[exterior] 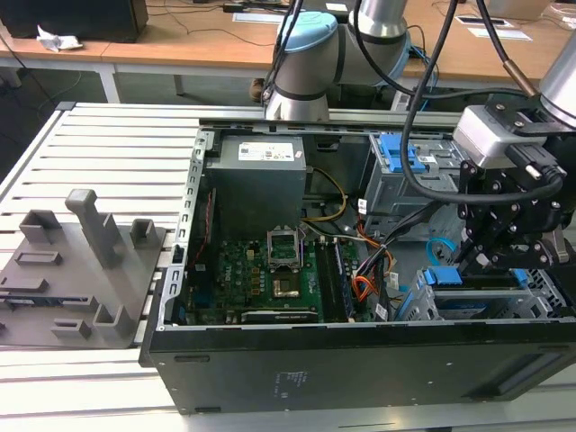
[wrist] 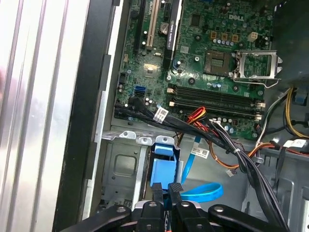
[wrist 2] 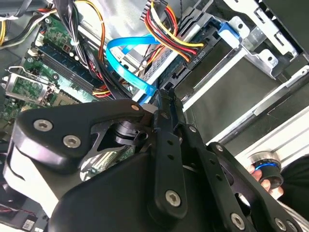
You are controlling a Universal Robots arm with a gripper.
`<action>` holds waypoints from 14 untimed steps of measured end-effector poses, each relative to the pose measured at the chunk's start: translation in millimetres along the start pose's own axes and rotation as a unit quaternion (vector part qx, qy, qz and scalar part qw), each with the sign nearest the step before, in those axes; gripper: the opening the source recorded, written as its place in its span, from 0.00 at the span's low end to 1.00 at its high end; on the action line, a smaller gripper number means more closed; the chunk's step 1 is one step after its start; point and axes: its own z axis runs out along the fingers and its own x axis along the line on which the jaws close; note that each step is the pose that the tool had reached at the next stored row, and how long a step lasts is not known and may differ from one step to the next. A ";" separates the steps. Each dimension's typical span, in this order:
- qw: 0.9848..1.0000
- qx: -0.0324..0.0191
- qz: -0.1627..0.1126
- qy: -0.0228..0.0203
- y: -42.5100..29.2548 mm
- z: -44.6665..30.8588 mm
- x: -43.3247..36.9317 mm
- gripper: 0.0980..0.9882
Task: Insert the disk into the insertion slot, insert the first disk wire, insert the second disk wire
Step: 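Insert the second disk wire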
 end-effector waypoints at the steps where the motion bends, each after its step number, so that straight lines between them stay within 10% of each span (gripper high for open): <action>1: 1.000 0.000 0.018 -0.001 0.0 0.0 0.0 0.07; 6: 0.998 0.000 0.065 -0.004 0.0 0.2 0.0 0.07; 9: 0.994 0.000 0.106 -0.006 -0.1 0.4 0.0 0.07; 11: 0.989 0.000 0.146 -0.008 -0.1 0.9 0.0 0.07; 14: 0.989 0.001 0.149 -0.009 -0.7 1.2 0.1 0.07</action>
